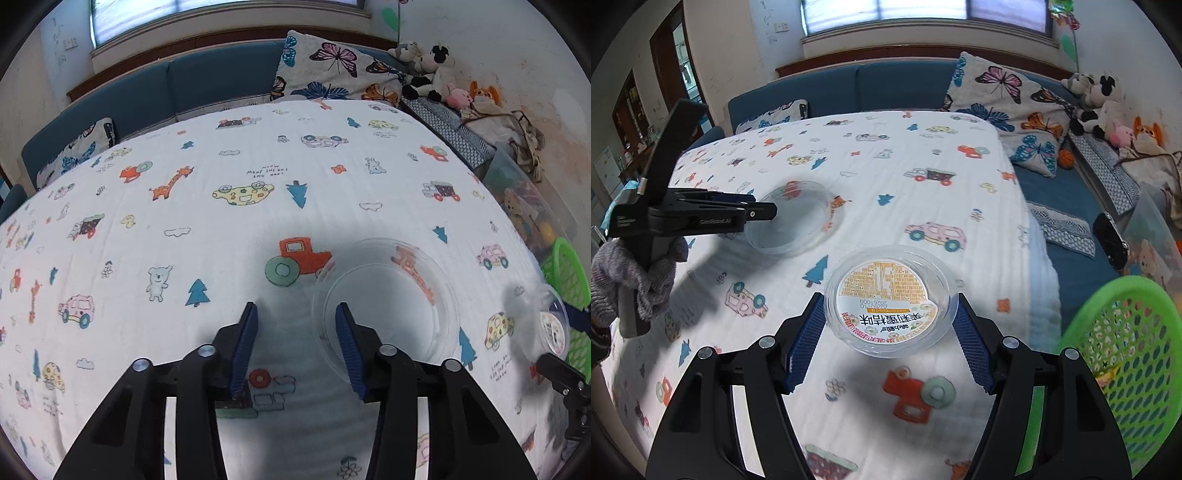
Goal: Collect trash
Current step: 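Close the left tool on the rim of the clear plastic lid, then drop the food container into the green basket with the right tool while the left tool carries the lid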
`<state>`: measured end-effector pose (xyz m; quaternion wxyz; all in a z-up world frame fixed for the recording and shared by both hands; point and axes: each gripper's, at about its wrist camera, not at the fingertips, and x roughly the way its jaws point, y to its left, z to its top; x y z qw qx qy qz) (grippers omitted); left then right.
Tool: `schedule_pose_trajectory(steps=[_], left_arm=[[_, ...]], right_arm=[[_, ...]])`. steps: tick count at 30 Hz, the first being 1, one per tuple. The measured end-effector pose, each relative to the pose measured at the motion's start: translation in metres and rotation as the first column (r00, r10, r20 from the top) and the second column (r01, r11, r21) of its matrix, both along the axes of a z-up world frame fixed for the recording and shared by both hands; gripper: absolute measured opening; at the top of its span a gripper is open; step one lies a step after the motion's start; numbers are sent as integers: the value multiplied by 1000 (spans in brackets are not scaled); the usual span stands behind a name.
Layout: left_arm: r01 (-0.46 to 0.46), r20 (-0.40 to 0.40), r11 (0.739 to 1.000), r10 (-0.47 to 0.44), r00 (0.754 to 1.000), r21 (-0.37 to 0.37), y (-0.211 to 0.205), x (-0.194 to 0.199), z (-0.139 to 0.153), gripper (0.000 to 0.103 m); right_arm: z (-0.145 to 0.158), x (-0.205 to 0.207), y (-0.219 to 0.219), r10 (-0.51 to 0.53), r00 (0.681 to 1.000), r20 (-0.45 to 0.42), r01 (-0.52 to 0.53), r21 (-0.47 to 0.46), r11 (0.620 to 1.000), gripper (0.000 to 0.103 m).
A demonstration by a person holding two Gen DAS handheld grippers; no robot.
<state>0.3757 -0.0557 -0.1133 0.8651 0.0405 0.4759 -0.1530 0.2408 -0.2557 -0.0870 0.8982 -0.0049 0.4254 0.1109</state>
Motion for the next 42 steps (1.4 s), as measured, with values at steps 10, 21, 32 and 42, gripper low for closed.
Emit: schedule_pose_trajectory(steps=[10, 21, 32, 42], left_arm=[[2, 3, 999, -2, 1000, -42, -4, -8, 6, 5], [17, 17, 999, -16, 1000, -40, -5, -20, 13, 4], [55, 62, 995, -50, 997, -88, -4, -58, 42, 4], [152, 103, 980, -139, 985, -132, -34, -108, 75, 4]], right_arm=[[12, -25, -19, -43, 999, 28, 42, 15, 999, 69], [14, -40, -34, -85, 996, 34, 84, 30, 996, 69], [20, -66, -64, -163, 986, 42, 161, 41, 986, 69], [26, -111, -97, -240, 969, 57, 238, 26, 971, 69]])
